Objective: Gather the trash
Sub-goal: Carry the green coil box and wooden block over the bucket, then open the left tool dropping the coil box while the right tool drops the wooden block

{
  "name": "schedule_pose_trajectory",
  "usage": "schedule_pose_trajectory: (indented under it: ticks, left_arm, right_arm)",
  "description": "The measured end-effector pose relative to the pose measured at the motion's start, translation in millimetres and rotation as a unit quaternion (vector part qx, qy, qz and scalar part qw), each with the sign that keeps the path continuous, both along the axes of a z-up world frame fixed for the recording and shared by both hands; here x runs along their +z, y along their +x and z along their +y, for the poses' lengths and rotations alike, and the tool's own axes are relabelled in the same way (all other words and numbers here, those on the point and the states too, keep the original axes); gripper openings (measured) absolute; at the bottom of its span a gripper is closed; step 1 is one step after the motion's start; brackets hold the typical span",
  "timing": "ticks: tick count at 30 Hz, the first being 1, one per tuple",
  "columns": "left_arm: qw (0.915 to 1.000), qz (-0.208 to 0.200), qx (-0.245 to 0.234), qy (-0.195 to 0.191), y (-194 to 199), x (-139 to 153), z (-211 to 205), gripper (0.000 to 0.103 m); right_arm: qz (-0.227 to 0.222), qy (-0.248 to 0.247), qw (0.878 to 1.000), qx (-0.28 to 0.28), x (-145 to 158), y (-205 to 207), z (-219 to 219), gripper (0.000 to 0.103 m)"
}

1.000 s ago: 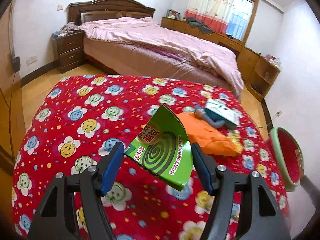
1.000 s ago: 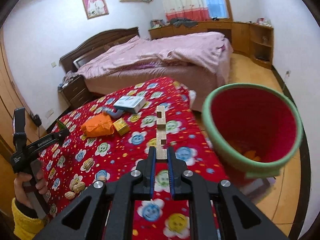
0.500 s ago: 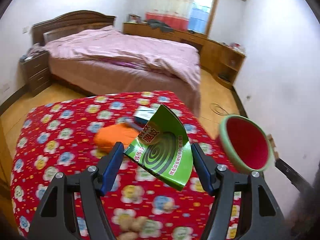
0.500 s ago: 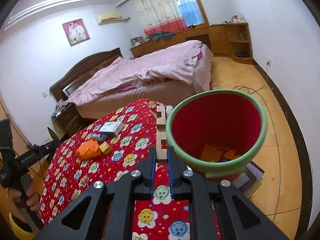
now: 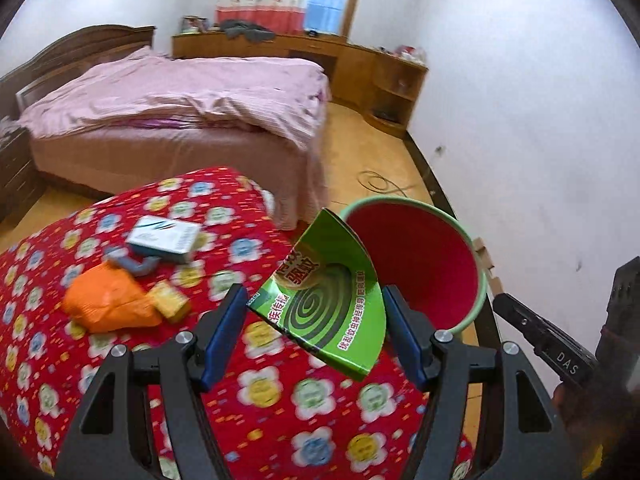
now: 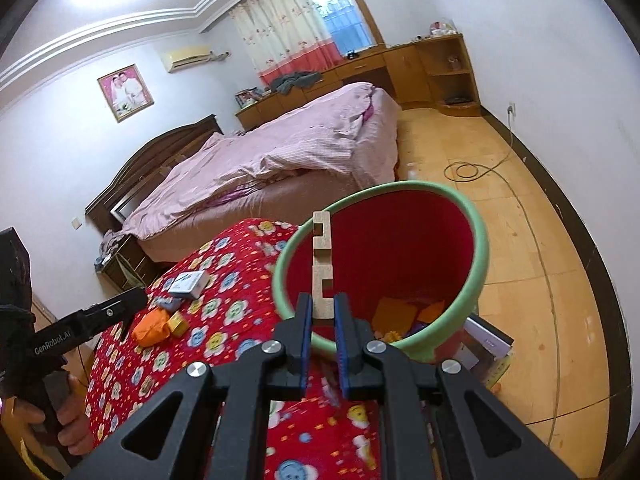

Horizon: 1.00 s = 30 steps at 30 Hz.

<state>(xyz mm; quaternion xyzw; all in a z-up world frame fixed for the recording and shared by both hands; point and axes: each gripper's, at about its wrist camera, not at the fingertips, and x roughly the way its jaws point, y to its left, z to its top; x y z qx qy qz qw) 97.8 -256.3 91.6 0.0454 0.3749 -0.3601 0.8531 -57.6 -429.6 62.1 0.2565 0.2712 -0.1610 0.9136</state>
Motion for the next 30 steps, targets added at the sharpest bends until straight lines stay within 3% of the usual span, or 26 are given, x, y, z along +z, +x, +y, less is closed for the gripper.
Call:
schedule_pose_trajectory:
  ticks: [14,21,30]
  left_arm:
    - [0.9963,0.021,-0.071,0.043,2,-40,-101,0.068]
    - [0.9943,0.041,-0.087,0.047,8,-58,-120,0.068]
    - [0.9944,0.036,-0.089,0.046,7,-64,-128,0.069]
  right_arm:
    - [0.021,0.02,0.999,-0.038,-28,5,-57,0.013]
    - [0.032,0.029,0.998,-0.046,-40,13,-68,0.013]
    - [0.033,0.038,0.998,-0.049,-44,20,-75,0.016]
